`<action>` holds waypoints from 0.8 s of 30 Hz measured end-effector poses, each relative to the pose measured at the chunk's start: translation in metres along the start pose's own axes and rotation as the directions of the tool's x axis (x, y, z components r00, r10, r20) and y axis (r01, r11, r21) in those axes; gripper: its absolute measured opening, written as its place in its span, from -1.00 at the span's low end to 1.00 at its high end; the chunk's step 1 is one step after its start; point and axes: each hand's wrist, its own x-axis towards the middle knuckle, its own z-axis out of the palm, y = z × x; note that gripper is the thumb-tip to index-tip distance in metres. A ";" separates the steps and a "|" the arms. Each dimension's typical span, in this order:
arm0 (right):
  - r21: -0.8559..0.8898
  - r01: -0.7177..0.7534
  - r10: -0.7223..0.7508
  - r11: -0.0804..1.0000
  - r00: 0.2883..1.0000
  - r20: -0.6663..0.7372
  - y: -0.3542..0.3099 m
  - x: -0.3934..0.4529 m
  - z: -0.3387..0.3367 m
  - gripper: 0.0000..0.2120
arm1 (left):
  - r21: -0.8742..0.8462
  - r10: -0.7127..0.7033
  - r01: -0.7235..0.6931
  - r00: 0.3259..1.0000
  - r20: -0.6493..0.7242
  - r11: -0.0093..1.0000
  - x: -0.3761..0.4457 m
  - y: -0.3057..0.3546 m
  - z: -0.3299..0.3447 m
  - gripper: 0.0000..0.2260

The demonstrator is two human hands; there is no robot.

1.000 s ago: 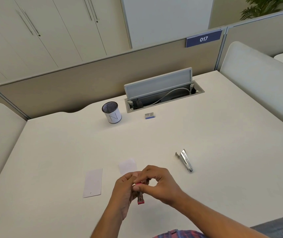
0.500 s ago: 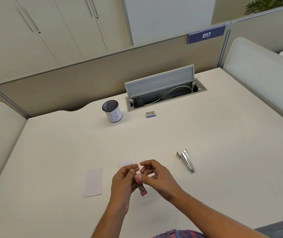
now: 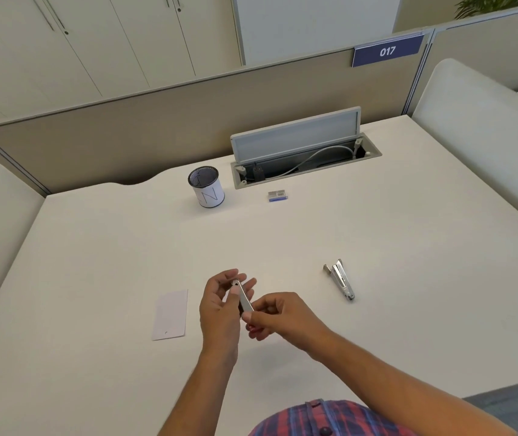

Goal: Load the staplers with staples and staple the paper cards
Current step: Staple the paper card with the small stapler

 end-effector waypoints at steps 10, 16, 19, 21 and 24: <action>0.190 0.028 -0.015 0.981 0.997 -0.069 -0.005 -0.005 -0.010 -0.78 | 0.179 -0.093 0.060 0.979 0.182 0.982 0.004 -0.005 -0.013 -0.70; 0.348 -0.058 0.061 0.936 0.998 0.002 -0.010 -0.003 -0.024 -0.58 | 0.510 0.026 -0.179 0.956 0.294 0.841 -0.006 -0.017 -0.018 -0.70; 0.306 -0.030 0.023 0.952 0.999 0.029 -0.004 -0.003 -0.029 -0.45 | 0.557 0.036 -0.202 0.955 0.294 0.805 -0.012 -0.021 -0.018 -0.78; 0.190 0.031 -0.027 0.981 0.999 -0.025 0.002 -0.004 -0.029 -0.58 | 0.598 0.014 -0.217 0.946 0.325 0.772 -0.013 -0.024 -0.020 -0.84; 0.062 0.058 -0.048 0.996 0.987 -0.152 0.012 0.000 -0.027 -0.75 | 0.673 -0.025 -0.241 0.932 0.361 0.699 -0.010 -0.031 -0.023 -0.91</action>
